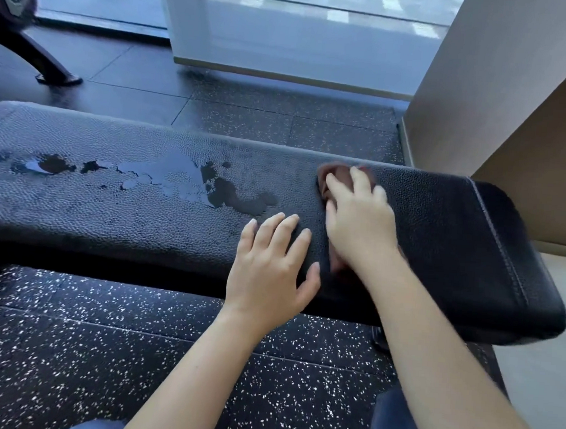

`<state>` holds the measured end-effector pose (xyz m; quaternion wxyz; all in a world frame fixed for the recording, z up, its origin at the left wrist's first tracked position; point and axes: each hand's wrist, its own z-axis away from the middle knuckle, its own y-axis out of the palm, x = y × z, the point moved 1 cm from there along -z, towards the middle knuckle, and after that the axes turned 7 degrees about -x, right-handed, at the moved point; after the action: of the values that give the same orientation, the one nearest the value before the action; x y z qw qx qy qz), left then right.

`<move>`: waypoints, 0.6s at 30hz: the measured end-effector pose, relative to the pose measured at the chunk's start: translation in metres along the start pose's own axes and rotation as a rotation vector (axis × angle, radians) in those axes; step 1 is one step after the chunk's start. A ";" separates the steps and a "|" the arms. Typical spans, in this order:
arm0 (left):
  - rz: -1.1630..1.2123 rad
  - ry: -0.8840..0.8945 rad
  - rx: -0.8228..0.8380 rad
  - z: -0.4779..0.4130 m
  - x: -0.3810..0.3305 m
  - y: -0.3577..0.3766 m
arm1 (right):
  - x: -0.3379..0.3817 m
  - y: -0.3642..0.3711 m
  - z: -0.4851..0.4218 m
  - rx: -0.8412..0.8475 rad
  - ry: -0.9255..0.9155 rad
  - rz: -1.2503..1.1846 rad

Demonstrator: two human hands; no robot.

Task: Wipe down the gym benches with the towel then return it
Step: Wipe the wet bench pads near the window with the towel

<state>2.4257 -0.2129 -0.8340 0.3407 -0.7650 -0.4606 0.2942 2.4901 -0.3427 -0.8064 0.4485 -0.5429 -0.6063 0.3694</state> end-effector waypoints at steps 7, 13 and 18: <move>0.035 -0.030 0.028 -0.001 0.000 0.001 | 0.002 -0.004 0.022 -0.053 -0.013 -0.061; 0.098 -0.016 0.002 -0.002 0.002 -0.003 | 0.013 0.010 -0.072 0.133 0.113 -0.027; 0.071 0.009 -0.034 0.000 0.020 -0.012 | 0.023 -0.011 0.045 -0.062 0.027 -0.042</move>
<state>2.4274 -0.1910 -0.8274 0.3190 -0.7880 -0.4365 0.2946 2.4442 -0.3200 -0.8075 0.4474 -0.5487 -0.6225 0.3336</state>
